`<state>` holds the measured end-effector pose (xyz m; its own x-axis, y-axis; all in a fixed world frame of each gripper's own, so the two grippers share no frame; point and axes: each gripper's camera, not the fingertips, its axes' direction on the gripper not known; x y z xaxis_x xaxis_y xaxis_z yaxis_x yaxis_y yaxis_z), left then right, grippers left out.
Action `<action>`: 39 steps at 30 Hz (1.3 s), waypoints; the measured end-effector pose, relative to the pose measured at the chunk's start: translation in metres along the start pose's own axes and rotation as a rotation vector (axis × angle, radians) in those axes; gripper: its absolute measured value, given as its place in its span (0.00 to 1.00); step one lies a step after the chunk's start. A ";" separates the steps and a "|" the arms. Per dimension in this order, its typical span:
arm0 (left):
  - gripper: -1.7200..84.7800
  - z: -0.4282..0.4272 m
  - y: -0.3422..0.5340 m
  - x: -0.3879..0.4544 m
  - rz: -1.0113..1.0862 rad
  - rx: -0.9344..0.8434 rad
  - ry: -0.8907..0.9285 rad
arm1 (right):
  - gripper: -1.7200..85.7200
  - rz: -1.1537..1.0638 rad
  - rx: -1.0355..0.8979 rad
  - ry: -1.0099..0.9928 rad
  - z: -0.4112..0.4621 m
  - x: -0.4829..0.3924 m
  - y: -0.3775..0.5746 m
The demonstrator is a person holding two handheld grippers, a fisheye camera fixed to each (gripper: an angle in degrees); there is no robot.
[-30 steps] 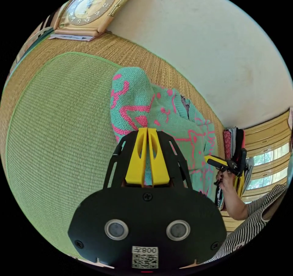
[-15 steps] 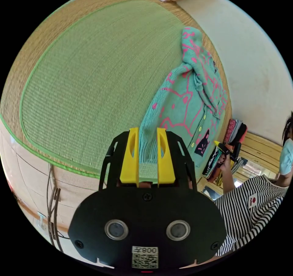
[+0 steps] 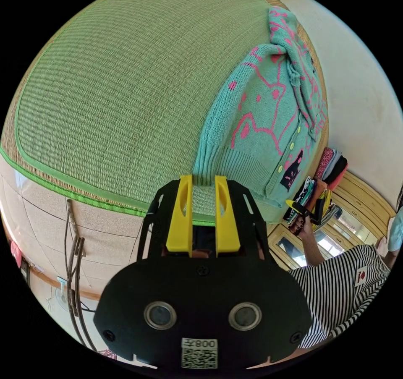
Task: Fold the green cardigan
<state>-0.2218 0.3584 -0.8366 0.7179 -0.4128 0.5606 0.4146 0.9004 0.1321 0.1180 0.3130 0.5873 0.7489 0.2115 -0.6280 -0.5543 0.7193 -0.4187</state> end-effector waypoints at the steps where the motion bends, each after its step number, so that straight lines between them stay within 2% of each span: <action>1: 0.11 0.000 0.000 0.001 -0.001 0.000 -0.006 | 0.10 0.008 0.006 0.008 0.002 0.003 0.001; 4: 0.09 -0.003 0.000 0.002 -0.006 -0.010 -0.046 | 0.09 0.036 0.030 -0.020 0.002 0.012 0.002; 16: 0.06 -0.027 0.017 0.017 -0.013 -0.009 0.056 | 0.04 -0.007 -0.016 -0.024 -0.012 0.016 -0.002; 25: 0.05 -0.084 0.031 0.051 0.051 0.129 0.209 | 0.03 -0.106 0.064 -0.172 -0.084 0.007 0.000; 39: 0.05 -0.160 -0.020 0.140 0.230 0.324 0.365 | 0.02 -0.288 0.225 -0.230 -0.188 -0.038 -0.051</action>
<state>-0.0403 0.2610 -0.8916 0.9415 -0.1692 0.2916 0.0715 0.9455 0.3177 0.0492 0.1436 0.5094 0.9370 0.1048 -0.3331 -0.2369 0.8916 -0.3859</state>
